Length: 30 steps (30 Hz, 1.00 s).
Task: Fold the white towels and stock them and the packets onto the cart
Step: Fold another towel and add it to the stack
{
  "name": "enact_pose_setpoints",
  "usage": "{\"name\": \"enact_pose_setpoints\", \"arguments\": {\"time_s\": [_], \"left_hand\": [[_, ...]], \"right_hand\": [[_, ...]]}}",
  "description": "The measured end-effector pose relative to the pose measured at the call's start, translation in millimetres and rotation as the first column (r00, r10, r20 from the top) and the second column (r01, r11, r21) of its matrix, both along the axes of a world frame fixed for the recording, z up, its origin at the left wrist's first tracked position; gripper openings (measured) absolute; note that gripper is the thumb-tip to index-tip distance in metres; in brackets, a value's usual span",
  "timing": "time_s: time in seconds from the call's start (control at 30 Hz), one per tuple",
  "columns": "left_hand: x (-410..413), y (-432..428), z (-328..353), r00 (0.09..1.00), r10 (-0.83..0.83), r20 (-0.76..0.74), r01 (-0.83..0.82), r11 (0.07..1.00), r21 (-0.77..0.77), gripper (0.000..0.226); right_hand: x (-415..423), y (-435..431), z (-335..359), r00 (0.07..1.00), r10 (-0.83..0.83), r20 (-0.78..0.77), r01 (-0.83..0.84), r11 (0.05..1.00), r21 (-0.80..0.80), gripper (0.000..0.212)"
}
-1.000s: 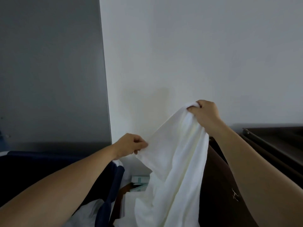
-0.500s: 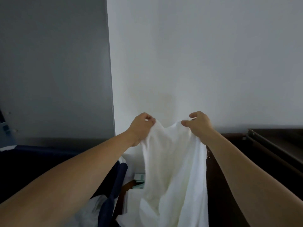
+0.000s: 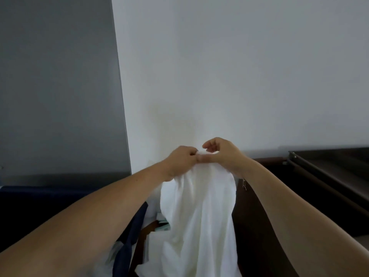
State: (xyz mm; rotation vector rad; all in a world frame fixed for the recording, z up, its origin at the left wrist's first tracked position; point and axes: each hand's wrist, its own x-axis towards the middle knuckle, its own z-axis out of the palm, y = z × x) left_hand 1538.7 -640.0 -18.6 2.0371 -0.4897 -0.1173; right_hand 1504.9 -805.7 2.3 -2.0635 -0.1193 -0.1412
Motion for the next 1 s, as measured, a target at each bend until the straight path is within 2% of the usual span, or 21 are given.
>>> {"name": "enact_pose_setpoints", "arguments": {"time_s": [0.07, 0.13, 0.3, 0.37, 0.43, 0.5, 0.53, 0.63, 0.73, 0.77, 0.8, 0.87, 0.93, 1.0], "left_hand": [[5.3, 2.2, 11.9, 0.996, 0.093, 0.006, -0.092, 0.99, -0.104, 0.031], [9.3, 4.7, 24.3, 0.991, 0.131, -0.004, -0.129, 0.971, -0.201, 0.032], [22.3, 19.1, 43.3, 0.976, 0.215, -0.041, -0.217, 0.933, -0.288, 0.022], [27.0, 22.2, 40.7, 0.954, 0.287, -0.088, -0.3, 0.91, -0.285, 0.027], [27.4, 20.5, 31.1, 0.947, 0.306, -0.1, -0.32, 0.929, -0.184, 0.024], [21.4, 14.8, 17.4, 0.951, 0.277, -0.135, -0.284, 0.958, -0.036, 0.024], [17.9, 11.7, 11.1, 0.958, 0.234, -0.166, -0.24, 0.971, -0.018, 0.027], [10.8, 1.1, -2.7, 0.979, 0.041, -0.2, -0.062, 0.993, -0.099, 0.037], [2.3, -6.3, -10.2, 0.951, -0.18, -0.253, 0.163, 0.983, -0.09, 0.051], [-0.3, -8.5, -11.3, 0.937, -0.244, -0.248, 0.235, 0.97, -0.068, 0.05], [-2.8, -9.5, -11.2, 0.938, -0.274, -0.213, 0.273, 0.961, -0.037, 0.039], [-3.4, -6.1, -7.5, 0.971, -0.209, -0.115, 0.214, 0.977, 0.026, 0.006], [0.9, 1.7, -0.4, 0.988, -0.137, -0.071, 0.14, 0.99, 0.03, 0.014], [5.4, 9.3, 9.1, 0.995, -0.076, -0.061, 0.074, 0.997, -0.036, 0.016]], "right_hand": [[-1.6, -8.1, -7.2, 0.996, 0.035, -0.079, -0.038, 0.998, -0.041, 0.04], [-1.0, -14.6, -15.3, 0.996, -0.011, -0.091, -0.003, 0.99, -0.144, 0.029], [-2.7, -38.1, -29.5, 0.964, -0.215, -0.156, 0.205, 0.975, -0.083, 0.01], [-6.3, -44.0, -31.8, 0.939, -0.236, -0.25, 0.219, 0.971, -0.094, 0.008], [-11.1, -40.8, -31.7, 0.916, -0.167, -0.365, 0.164, 0.986, -0.041, 0.018], [-11.6, -31.5, -28.1, 0.917, -0.133, -0.377, 0.172, 0.982, 0.073, 0.023], [-9.9, -26.6, -25.2, 0.924, -0.136, -0.358, 0.201, 0.968, 0.152, 0.025], [-3.8, -14.1, -15.0, 0.941, -0.141, -0.307, 0.249, 0.904, 0.348, 0.032], [-2.4, -8.4, -12.8, 0.966, -0.074, -0.248, 0.147, 0.946, 0.29, 0.025], [-3.6, -6.4, -11.9, 0.973, -0.02, -0.231, 0.079, 0.965, 0.251, 0.02], [-5.2, -4.5, -10.4, 0.975, 0.039, -0.221, 0.014, 0.973, 0.232, 0.017], [-7.4, -5.1, -9.0, 0.98, 0.087, -0.181, -0.046, 0.974, 0.22, 0.016], [-7.4, -12.1, -9.5, 0.985, 0.09, -0.146, -0.052, 0.968, 0.245, 0.019], [-6.8, -21.0, -14.5, 0.982, 0.078, -0.173, -0.041, 0.978, 0.205, 0.025]]}}
